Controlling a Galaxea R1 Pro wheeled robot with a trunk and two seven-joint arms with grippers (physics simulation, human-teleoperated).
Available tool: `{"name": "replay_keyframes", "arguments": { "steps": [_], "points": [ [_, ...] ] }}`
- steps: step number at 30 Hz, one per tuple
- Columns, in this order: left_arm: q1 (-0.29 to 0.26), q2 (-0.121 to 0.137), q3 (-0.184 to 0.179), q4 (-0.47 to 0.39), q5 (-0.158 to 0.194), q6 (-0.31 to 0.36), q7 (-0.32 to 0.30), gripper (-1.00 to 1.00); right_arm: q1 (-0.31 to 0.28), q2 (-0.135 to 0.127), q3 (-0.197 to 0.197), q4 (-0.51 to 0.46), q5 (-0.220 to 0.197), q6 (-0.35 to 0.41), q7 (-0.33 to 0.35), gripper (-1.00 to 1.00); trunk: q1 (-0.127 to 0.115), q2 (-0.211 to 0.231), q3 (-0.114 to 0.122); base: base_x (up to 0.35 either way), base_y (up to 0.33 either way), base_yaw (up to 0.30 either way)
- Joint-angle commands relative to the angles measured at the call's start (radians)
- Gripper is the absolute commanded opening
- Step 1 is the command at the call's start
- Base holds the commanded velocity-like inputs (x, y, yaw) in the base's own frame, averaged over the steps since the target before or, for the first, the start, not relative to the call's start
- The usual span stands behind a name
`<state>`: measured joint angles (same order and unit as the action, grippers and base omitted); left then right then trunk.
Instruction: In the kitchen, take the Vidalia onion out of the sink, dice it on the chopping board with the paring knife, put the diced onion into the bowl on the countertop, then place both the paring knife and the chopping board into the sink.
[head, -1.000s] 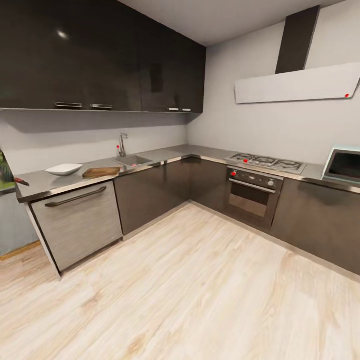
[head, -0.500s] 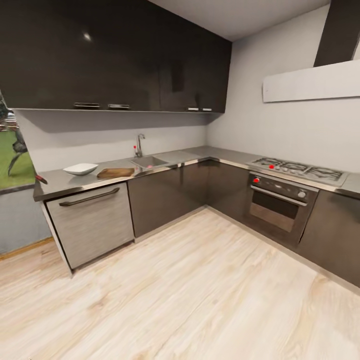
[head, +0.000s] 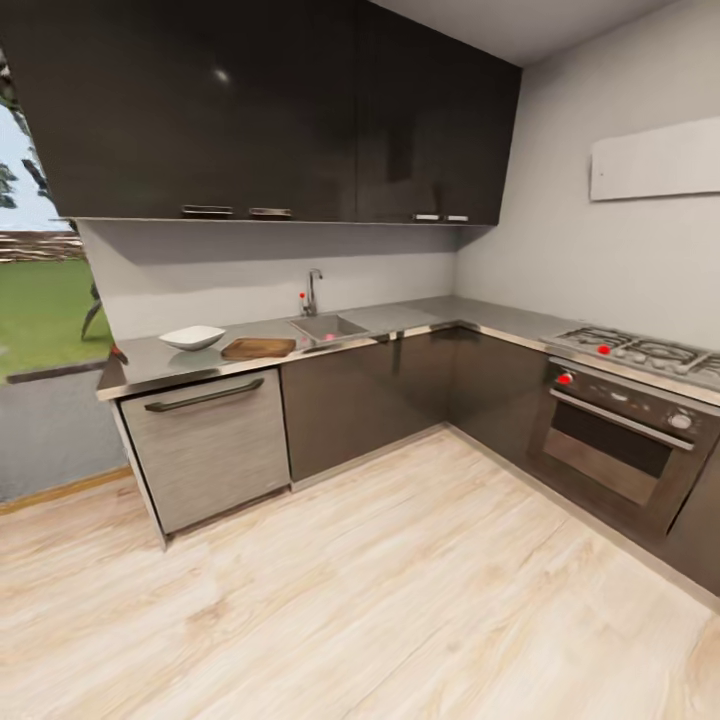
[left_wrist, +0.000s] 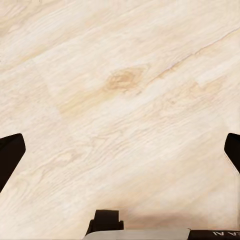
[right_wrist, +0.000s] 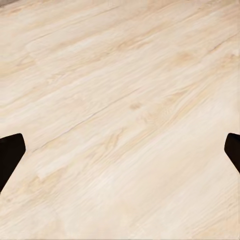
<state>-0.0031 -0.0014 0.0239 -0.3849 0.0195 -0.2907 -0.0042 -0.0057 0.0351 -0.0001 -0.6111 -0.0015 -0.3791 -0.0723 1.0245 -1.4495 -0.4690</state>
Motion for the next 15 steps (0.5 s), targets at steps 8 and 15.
{"name": "replay_keyframes", "arguments": {
  "steps": [8, 15],
  "points": [
    [0.0, -0.002, 0.001, 0.0, 0.002, -0.002, 0.0, 1.0, 0.0, 0.0, 0.0, 0.001, 0.0, -0.003, -0.003, 1.0, 0.0, 0.0, -0.001, 0.274, -0.201, 0.267],
    [0.0, -0.006, 0.001, 0.0, 0.001, -0.002, 0.0, 1.0, 0.0, 0.0, 0.0, 0.001, 0.0, -0.003, -0.003, 1.0, 0.0, 0.0, -0.001, 0.274, -0.202, 0.27]
  ]
}}
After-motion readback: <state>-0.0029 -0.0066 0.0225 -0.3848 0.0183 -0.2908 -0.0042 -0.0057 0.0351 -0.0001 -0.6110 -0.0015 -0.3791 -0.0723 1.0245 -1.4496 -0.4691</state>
